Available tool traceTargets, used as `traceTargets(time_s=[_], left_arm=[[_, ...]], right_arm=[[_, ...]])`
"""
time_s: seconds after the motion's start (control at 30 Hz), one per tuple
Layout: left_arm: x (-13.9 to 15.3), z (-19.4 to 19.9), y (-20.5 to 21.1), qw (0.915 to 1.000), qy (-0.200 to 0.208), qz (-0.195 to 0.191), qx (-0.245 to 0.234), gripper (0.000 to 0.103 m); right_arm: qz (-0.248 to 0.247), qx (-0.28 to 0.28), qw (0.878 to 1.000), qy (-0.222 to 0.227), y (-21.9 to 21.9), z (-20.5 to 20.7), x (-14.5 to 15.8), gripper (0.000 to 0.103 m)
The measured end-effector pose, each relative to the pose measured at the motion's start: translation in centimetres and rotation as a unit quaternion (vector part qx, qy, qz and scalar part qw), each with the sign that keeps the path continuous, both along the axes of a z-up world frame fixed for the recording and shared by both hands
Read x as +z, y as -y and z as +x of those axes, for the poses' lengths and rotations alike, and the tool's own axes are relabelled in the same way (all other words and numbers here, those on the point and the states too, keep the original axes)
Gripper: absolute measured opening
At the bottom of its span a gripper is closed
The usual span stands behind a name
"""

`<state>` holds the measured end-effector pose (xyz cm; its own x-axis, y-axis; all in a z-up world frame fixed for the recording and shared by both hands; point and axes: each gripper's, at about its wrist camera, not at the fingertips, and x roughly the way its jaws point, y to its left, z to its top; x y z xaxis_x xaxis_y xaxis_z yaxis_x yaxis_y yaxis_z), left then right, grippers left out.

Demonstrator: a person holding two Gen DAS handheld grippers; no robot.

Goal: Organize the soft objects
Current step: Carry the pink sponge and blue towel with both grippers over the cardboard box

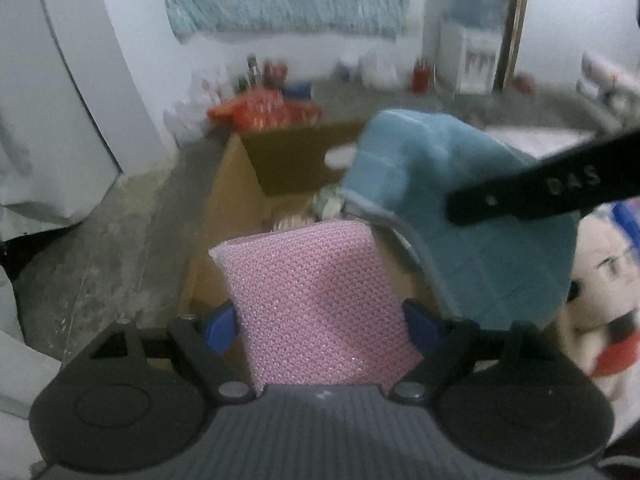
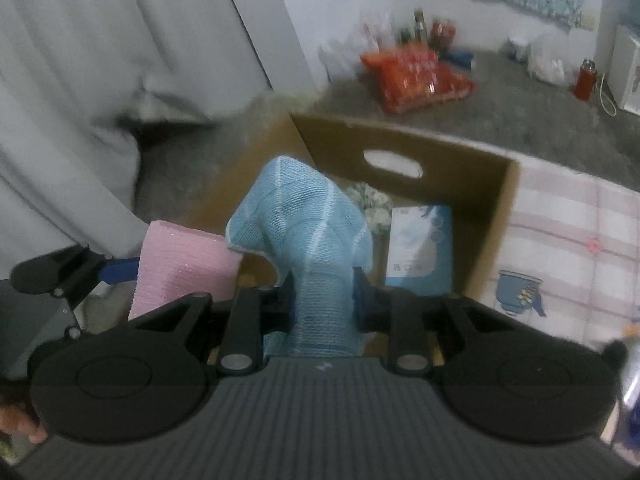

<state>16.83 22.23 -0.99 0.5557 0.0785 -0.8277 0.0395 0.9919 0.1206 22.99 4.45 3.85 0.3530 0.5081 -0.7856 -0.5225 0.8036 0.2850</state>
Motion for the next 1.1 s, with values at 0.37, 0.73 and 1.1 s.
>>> traceTargets(time_s=[0.37, 0.73, 1.1], left_arm=[[-6.0, 5.5, -0.8, 0.9931, -0.087, 0.061, -0.050, 0.088], [-6.9, 6.7, -0.3, 0.9898, -0.105, 0.083, -0.049, 0.094], [-5.8, 7.2, -1.2, 0.9934, -0.089, 0.067, -0.026, 0.095]], right_arm=[[-0.057, -0.025, 0.994, -0.093, -4.9, 4.5, -6.7, 0.026], [-0.045, -0.048, 0.987, -0.145, -4.9, 6.0, -10.1, 0.031], [-0.035, -0.075, 0.982, -0.167, -4.1, 6.1, -11.1, 0.031]])
